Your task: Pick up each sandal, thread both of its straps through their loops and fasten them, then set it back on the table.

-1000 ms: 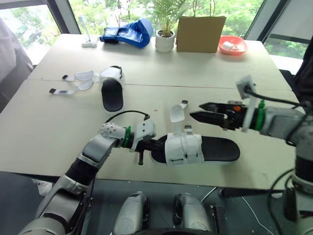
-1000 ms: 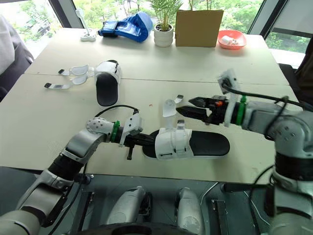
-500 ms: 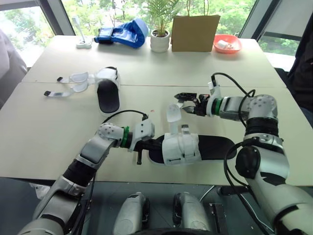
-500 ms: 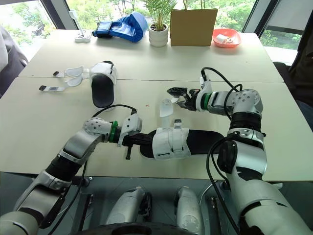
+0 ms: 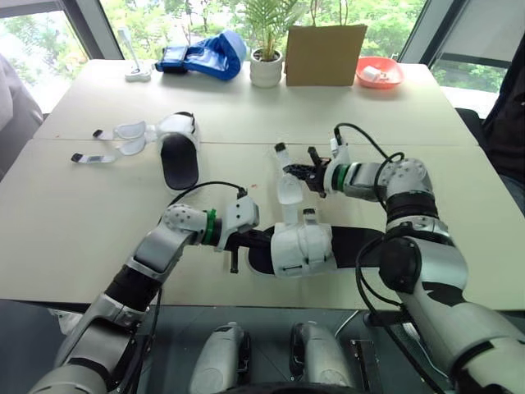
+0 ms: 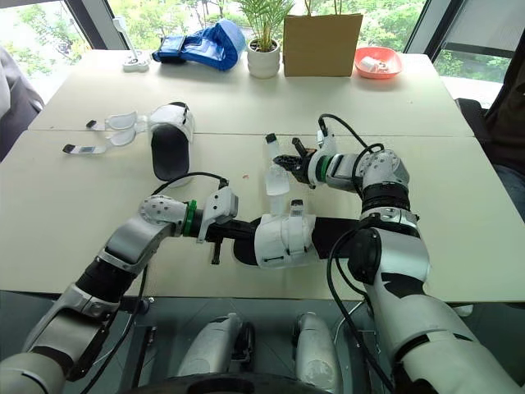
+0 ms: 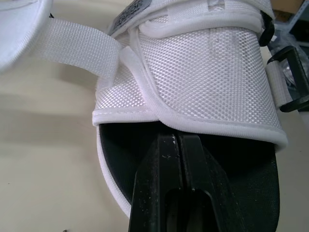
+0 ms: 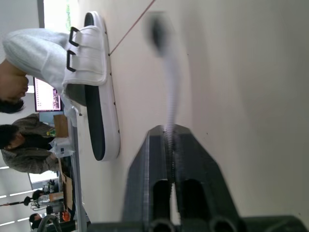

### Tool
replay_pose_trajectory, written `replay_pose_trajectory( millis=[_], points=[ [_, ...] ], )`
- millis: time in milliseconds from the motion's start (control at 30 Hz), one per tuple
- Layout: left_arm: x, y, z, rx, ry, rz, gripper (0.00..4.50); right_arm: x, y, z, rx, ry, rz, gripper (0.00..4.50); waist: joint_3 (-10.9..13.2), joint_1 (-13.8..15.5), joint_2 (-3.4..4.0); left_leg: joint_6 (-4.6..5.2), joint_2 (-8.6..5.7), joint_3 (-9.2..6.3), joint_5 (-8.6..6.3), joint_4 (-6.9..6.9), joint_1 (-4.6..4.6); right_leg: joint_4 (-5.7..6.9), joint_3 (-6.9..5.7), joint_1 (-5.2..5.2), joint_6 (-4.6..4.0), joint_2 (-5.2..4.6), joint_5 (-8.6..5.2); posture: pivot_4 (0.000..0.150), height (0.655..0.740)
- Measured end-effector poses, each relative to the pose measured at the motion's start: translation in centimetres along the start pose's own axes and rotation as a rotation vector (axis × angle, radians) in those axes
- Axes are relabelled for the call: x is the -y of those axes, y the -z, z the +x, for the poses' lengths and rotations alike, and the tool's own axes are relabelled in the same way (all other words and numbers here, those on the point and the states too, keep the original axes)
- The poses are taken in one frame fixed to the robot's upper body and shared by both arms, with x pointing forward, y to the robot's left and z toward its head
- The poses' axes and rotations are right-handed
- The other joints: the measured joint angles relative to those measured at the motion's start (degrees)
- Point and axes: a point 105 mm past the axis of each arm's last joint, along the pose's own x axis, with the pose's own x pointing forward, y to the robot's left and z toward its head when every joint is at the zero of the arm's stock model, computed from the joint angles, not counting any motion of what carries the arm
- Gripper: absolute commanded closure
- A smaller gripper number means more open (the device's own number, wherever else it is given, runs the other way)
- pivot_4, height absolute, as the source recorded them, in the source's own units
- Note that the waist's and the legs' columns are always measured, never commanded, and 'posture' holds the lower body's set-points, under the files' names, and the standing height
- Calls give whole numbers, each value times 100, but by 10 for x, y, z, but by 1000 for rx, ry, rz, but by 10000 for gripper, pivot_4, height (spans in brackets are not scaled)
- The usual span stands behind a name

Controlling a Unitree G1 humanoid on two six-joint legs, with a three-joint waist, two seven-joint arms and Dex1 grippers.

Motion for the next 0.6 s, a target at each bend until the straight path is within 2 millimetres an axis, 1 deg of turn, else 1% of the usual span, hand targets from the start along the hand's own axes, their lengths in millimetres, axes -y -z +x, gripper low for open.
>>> replay_pose_trajectory(
  millis=[67, 100, 133, 167, 267, 333, 367, 400, 433, 467, 600],
  points=[
    [-1, 0, 1, 1, 1, 0, 45000, -16, -8, -12, 16, -58, -156, 44864, 0, 7, 1, 0, 0, -2, 0, -1, -1, -2, 0, -1, 1, 0, -1, 1500, 7214],
    [-1, 0, 1, 2, 1, 0, 45000, -27, -8, -19, 20, -94, -285, 44864, 0, 13, 1, 1, 0, -3, 0, -2, -1, -4, 0, -1, 1, 1, -1, 1500, 7214],
    [-1, 0, 1, 1, 1, -1, 45000, -34, -7, -23, 15, -122, -366, 44864, 0, 8, 0, 1, 0, -3, -1, -1, 0, -5, 1, -1, 2, 1, -1, 1500, 7214],
    [-1, -1, 2, 1, 4, 2, 45000, -41, -3, -31, 14, -148, -505, 44864, 0, 19, 0, 2, -1, -4, -1, -1, -1, -7, 1, -2, 4, 1, -2, 1500, 7214],
    [-2, 0, 1, 0, 8, 3, 45000, -67, 22, -52, -20, -281, -948, 44864, 0, 23, -1, 4, -5, -1, -3, -1, 3, -13, 7, -4, 13, 1, -7, 1500, 7214],
    [-3, 1, 1, 0, 8, 5, 45000, -79, 42, -62, -33, -374, -1179, 44864, -1, 26, -3, 3, -5, 0, -3, 0, 7, -10, 8, -2, 14, 2, -8, 1500, 7214],
    [-3, 1, 2, -1, 10, 6, 45000, -83, 51, -65, 0, -417, -1335, 44864, -2, 39, -6, 3, -5, -1, -2, 0, 9, -9, 8, 2, 16, 2, -9, 1500, 7214],
    [-3, 1, 2, 0, 14, 6, 45000, -85, 64, -69, 32, -459, -1538, 44864, -1, 46, -7, 2, -7, 0, -3, 0, 12, -9, 8, 4, 23, 2, -14, 1500, 7214],
    [-3, 1, 2, 0, 17, 7, 45000, -82, 75, -70, 37, -484, -1691, 44864, -1, 35, -8, 2, -13, 1, -3, -1, 16, -4, 13, 4, 28, -1, -17, 1500, 7214],
    [-4, 1, 2, -2, 21, 8, 45000, -79, 84, -72, 60, -522, -1906, 44864, 2, 27, -11, 2, -22, 5, -2, -1, 26, 1, 24, 8, 37, -4, -21, 1500, 7214],
    [-4, 2, 2, -9, 28, 14, 45000, -71, 100, -83, 170, -688, -2497, 44864, 9, 4, -17, 2, -23, 12, -3, -10, 74, -2, 34, 50, 43, -5, -25, 1500, 7214]
  ],
)
